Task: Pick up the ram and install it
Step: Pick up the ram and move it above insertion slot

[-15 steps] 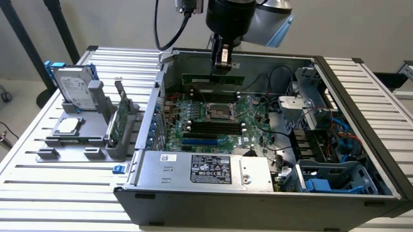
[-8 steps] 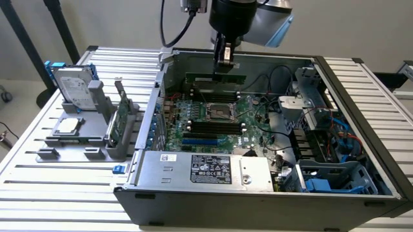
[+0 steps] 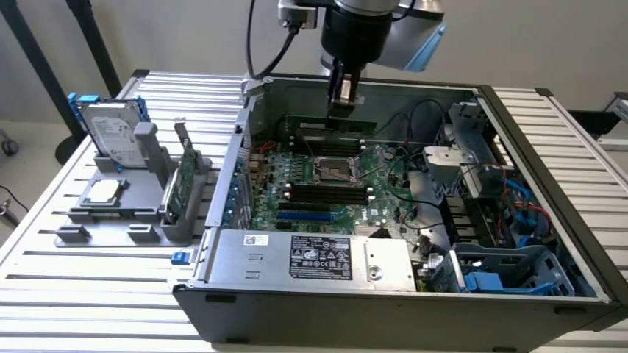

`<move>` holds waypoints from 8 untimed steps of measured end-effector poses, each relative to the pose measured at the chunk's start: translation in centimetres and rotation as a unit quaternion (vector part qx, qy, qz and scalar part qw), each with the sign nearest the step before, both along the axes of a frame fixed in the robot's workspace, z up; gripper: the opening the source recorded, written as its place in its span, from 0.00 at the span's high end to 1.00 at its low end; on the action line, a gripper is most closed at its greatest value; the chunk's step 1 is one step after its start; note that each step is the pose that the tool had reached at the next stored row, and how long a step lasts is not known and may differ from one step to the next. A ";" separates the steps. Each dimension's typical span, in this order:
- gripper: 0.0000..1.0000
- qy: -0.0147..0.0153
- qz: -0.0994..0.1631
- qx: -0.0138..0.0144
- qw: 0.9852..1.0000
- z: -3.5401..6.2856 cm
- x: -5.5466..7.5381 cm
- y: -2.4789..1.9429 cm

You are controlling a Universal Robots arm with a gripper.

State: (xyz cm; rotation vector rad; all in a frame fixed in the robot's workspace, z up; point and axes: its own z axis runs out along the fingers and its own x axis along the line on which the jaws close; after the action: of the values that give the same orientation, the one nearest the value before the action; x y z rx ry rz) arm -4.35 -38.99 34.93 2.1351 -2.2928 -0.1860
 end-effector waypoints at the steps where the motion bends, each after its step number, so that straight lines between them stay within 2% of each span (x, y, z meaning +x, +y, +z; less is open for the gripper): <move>1: 0.86 0.000 -0.001 -0.001 1.000 -0.11 0.0 0.00; 5: 0.86 -0.005 -0.003 -0.005 1.000 -0.50 0.0 0.00; 8: 0.86 -0.012 -0.003 -0.008 1.000 -0.75 0.0 0.00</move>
State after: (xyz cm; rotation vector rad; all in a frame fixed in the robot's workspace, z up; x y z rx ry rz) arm -4.33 -38.99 34.18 2.1337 -2.3066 -0.1431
